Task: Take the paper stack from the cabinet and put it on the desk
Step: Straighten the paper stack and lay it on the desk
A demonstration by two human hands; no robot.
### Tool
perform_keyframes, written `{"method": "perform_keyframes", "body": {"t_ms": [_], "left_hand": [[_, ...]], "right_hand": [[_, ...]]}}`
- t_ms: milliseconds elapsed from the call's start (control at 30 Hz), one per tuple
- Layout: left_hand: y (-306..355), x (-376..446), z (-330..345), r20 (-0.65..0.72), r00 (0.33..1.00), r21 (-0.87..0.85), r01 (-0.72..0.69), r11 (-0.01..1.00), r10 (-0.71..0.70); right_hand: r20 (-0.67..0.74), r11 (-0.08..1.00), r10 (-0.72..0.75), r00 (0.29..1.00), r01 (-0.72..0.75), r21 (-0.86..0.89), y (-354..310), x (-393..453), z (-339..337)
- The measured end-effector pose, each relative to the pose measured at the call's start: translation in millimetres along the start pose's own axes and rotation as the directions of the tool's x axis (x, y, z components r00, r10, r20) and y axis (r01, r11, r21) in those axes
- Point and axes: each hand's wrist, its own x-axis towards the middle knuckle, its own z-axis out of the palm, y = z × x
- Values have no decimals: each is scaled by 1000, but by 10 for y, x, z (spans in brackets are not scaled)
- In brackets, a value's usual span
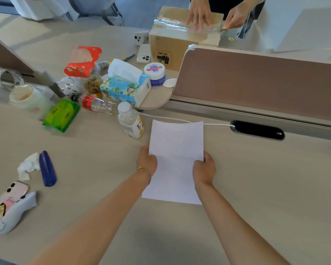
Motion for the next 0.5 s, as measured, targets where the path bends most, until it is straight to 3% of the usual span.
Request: {"method": "perform_keyframes", "body": {"t_ms": [500], "left_hand": [[-44, -129, 114, -38, 998, -3, -56, 998, 56]], "right_hand": [[24, 958, -59, 998, 64, -281, 213, -89, 67]]}}
